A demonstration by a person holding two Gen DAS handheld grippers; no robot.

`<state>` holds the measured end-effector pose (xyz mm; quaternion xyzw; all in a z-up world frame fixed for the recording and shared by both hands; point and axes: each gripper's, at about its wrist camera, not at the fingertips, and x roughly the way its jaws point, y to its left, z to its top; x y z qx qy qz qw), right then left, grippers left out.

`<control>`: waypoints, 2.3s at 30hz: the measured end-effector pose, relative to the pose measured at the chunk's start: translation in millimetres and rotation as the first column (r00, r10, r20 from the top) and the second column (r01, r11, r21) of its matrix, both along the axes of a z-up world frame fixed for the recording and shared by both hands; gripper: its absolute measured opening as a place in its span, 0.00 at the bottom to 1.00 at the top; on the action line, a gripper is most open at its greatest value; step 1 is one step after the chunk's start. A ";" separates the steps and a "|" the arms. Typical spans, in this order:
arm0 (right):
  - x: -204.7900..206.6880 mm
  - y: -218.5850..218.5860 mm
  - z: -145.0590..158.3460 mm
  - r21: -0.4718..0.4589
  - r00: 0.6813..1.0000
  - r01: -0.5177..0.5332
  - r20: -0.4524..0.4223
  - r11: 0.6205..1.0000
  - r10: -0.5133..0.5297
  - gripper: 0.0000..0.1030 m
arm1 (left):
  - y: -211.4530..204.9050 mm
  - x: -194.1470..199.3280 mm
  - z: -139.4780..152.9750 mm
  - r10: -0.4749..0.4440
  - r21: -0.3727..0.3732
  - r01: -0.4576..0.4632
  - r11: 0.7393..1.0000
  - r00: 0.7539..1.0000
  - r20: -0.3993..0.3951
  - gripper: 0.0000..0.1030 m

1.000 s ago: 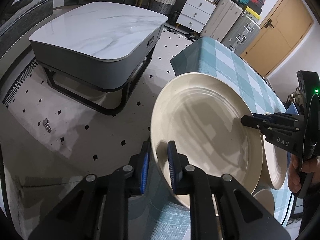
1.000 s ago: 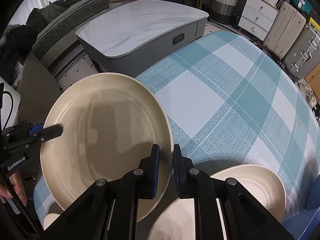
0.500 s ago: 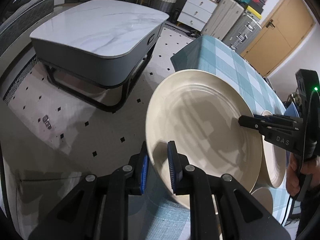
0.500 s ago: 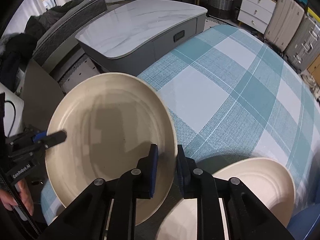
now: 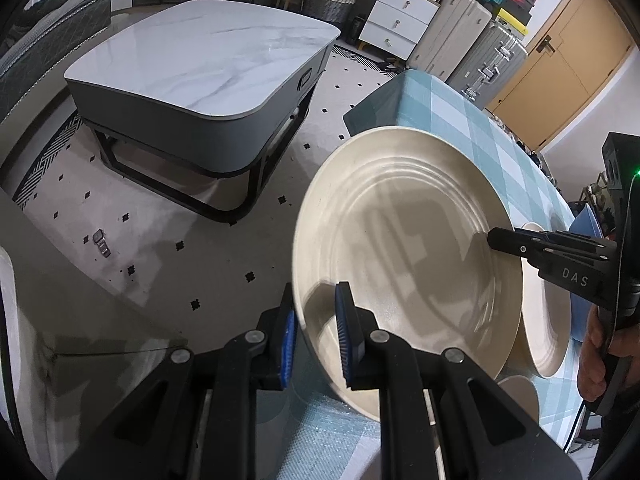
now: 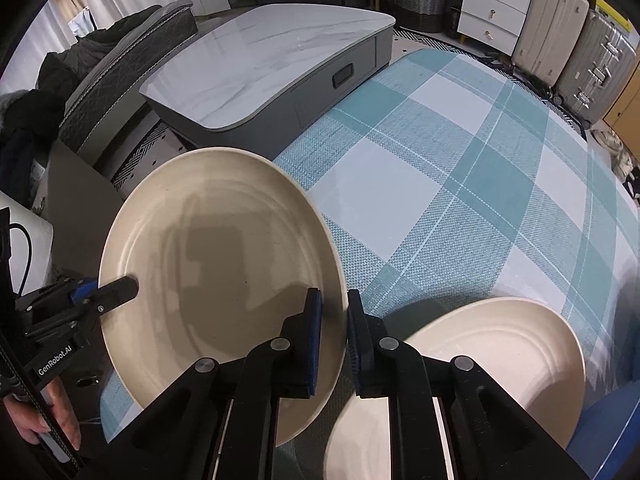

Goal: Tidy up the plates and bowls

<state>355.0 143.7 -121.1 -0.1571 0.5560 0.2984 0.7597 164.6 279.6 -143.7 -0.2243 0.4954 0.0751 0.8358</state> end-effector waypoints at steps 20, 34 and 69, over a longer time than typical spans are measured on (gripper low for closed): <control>-2.5 -36.2 39.6 0.043 0.996 0.082 -0.035 0.996 -0.081 0.09 | -25.1 -9.0 31.6 -0.073 -0.053 0.072 0.996 0.997 -0.012 0.15; -69.1 -67.6 49.1 0.039 0.997 0.077 0.002 0.996 -0.077 0.09 | -55.3 -62.2 34.9 -0.106 -0.045 0.105 0.994 0.994 -0.032 0.16; -170.3 -133.5 13.6 0.023 0.996 0.083 0.017 0.996 -0.084 0.09 | -115.3 -107.9 11.7 -0.210 0.061 0.217 0.974 0.971 -0.112 0.19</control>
